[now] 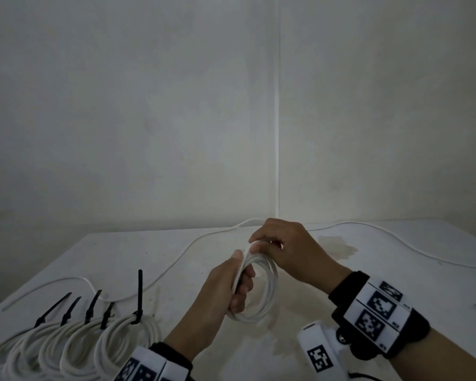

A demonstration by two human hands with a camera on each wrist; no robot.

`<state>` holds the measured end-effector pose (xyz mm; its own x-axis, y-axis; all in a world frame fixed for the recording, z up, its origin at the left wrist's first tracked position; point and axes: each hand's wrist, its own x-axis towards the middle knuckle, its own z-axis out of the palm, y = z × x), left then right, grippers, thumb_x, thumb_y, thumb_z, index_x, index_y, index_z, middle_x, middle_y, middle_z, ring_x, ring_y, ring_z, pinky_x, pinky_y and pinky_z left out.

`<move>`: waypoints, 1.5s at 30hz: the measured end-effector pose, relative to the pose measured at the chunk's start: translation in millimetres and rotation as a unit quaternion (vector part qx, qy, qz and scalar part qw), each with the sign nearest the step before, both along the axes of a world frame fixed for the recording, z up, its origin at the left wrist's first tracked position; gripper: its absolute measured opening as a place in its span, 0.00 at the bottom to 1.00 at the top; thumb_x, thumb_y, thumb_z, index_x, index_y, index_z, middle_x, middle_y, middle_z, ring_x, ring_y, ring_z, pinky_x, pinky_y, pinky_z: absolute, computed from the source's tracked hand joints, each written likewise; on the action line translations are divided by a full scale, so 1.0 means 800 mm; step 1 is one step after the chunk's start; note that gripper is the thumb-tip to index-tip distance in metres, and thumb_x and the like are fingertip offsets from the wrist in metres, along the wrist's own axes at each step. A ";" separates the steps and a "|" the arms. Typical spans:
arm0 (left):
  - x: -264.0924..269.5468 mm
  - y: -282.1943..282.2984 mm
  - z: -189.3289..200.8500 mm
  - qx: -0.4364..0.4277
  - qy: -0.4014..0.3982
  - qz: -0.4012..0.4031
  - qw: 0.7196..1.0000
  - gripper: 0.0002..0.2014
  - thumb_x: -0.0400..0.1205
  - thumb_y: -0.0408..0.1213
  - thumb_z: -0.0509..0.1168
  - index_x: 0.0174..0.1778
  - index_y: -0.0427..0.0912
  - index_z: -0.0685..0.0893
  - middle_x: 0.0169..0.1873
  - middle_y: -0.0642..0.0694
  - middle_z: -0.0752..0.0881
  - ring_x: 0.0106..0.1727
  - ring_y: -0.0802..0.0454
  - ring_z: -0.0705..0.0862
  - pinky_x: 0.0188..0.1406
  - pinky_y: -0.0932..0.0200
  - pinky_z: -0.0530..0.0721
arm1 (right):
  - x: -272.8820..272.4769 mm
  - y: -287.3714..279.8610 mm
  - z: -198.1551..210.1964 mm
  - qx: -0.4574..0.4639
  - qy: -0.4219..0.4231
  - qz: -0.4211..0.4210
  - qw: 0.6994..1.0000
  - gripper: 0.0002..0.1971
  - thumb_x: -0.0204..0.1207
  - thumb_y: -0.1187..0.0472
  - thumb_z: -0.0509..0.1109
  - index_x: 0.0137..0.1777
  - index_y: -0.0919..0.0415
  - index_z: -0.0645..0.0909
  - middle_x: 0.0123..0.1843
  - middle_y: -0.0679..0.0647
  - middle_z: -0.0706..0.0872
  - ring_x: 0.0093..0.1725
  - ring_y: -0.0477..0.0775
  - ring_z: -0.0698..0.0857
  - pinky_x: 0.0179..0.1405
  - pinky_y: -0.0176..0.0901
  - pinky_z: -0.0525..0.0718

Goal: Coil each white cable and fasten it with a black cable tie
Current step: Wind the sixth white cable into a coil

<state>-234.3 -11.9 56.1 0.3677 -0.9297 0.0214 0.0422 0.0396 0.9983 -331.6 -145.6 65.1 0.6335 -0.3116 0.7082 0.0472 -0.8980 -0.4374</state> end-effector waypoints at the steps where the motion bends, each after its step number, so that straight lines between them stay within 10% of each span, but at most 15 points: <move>1: 0.001 0.000 0.002 -0.004 -0.001 0.004 1.000 0.19 0.86 0.43 0.48 0.34 0.37 0.75 0.17 0.52 0.69 0.15 0.60 0.61 0.15 0.68 0.60 | 0.001 -0.002 0.000 0.017 0.000 0.000 1.000 0.12 0.72 0.55 0.68 0.44 0.63 0.87 0.36 0.46 0.83 0.36 0.30 0.78 0.38 0.22 0.72; 7: 0.007 -0.003 0.011 -0.043 0.066 0.061 0.995 0.18 0.86 0.40 0.51 0.32 0.37 0.74 0.14 0.53 0.65 0.12 0.61 0.58 0.11 0.69 0.58 | 0.007 0.000 -0.006 0.058 0.009 -0.012 0.998 0.17 0.77 0.57 0.59 0.57 0.64 0.85 0.46 0.51 0.87 0.46 0.39 0.82 0.47 0.26 0.77; 10: 0.017 -0.002 0.016 -0.078 0.096 0.084 0.989 0.18 0.86 0.41 0.51 0.31 0.38 0.73 0.14 0.54 0.64 0.12 0.61 0.58 0.11 0.69 0.57 | 0.001 -0.002 -0.012 0.081 0.016 -0.032 0.996 0.14 0.82 0.64 0.59 0.61 0.62 0.83 0.32 0.45 0.78 0.36 0.36 0.78 0.40 0.24 0.74; 15: 0.024 -0.005 0.017 -0.116 0.128 0.107 0.979 0.18 0.86 0.42 0.50 0.32 0.39 0.72 0.14 0.54 0.64 0.12 0.62 0.58 0.11 0.69 0.57 | -0.002 0.004 -0.020 0.094 0.054 -0.054 0.993 0.12 0.83 0.66 0.58 0.51 0.71 0.82 0.28 0.44 0.74 0.30 0.39 0.74 0.34 0.27 0.70; 24: 0.025 -0.009 0.015 -0.142 0.182 0.088 0.969 0.17 0.85 0.42 0.50 0.32 0.39 0.71 0.14 0.54 0.63 0.11 0.63 0.57 0.10 0.70 0.56 | -0.002 0.022 -0.013 0.178 0.074 -0.094 0.977 0.12 0.82 0.60 0.60 0.56 0.57 0.85 0.38 0.52 0.74 0.36 0.44 0.74 0.40 0.29 0.70; 30: 0.023 -0.014 0.021 -0.145 0.213 0.074 0.963 0.18 0.85 0.42 0.50 0.31 0.40 0.70 0.13 0.54 0.62 0.10 0.63 0.57 0.09 0.70 0.56 | -0.003 0.040 -0.006 0.401 0.011 0.039 0.915 0.17 0.84 0.64 0.52 0.44 0.68 0.82 0.34 0.56 0.83 0.29 0.50 0.76 0.30 0.36 0.77; 34: 0.022 -0.015 0.022 -0.150 0.211 0.075 0.963 0.17 0.85 0.42 0.50 0.31 0.40 0.70 0.13 0.54 0.62 0.10 0.63 0.57 0.09 0.70 0.55 | -0.006 0.044 -0.005 0.352 0.004 0.031 0.936 0.19 0.82 0.49 0.51 0.38 0.63 0.72 0.33 0.58 0.75 0.30 0.48 0.72 0.34 0.37 0.72; 45: 0.013 -0.011 0.020 -0.147 0.216 0.049 0.964 0.18 0.85 0.42 0.50 0.30 0.39 0.70 0.13 0.54 0.62 0.10 0.63 0.58 0.08 0.70 0.57 | -0.023 0.029 0.004 0.302 0.056 -0.049 0.950 0.12 0.82 0.62 0.61 0.43 0.55 0.86 0.29 0.39 0.78 0.29 0.37 0.75 0.35 0.25 0.72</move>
